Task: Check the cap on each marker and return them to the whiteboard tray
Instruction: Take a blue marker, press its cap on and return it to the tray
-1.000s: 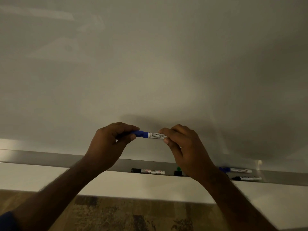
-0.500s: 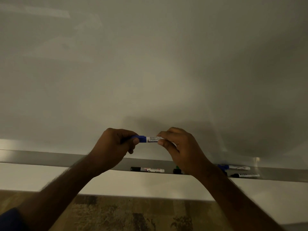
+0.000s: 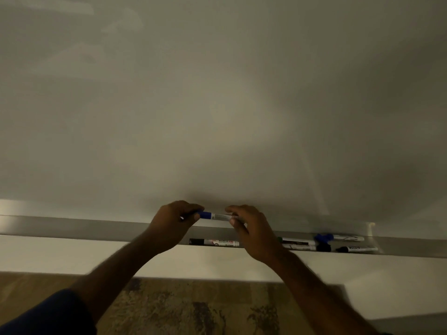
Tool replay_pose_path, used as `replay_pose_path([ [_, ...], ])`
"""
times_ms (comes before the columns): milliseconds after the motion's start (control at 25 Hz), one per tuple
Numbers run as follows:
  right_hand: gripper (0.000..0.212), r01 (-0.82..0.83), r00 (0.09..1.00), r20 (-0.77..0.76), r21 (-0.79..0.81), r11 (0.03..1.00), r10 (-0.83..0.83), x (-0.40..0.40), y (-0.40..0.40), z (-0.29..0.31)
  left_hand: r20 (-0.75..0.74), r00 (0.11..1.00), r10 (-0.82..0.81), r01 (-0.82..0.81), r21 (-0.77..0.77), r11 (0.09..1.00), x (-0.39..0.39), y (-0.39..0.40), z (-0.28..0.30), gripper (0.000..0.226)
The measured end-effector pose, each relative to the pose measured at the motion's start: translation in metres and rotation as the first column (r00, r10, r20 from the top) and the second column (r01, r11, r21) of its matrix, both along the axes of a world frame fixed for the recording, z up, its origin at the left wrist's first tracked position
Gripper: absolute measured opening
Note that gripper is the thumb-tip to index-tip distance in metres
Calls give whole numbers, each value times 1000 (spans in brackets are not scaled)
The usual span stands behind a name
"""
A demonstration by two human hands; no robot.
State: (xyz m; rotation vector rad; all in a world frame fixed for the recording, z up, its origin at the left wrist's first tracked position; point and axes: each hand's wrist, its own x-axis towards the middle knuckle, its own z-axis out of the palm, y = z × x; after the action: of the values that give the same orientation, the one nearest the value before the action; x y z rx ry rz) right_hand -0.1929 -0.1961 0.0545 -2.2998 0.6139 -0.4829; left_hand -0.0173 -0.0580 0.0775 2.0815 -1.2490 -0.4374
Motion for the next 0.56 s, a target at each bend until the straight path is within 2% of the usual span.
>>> replay_pose_path([
  [120, 23, 76, 993, -79, -92, 993, -84, 6, 3, -33, -75, 992, 106, -107, -11, 994, -1, -1, -37, 23],
  [240, 22, 122, 979, -141, -160, 980, -145, 15, 10, -59, -124, 974, 189, -183, 55, 982, -2, -5, -68, 23],
  [360, 22, 151, 970, -167, -154, 976, -176, 18, 17, -81, -190, 950, 249, -233, 101, 967, -1, -6, -90, 25],
  [560, 23, 162, 962, -206, -104, 981, -180, 24, 15, -93, -156, 956, 247, -218, 178, 960, 4, -8, -109, 26],
])
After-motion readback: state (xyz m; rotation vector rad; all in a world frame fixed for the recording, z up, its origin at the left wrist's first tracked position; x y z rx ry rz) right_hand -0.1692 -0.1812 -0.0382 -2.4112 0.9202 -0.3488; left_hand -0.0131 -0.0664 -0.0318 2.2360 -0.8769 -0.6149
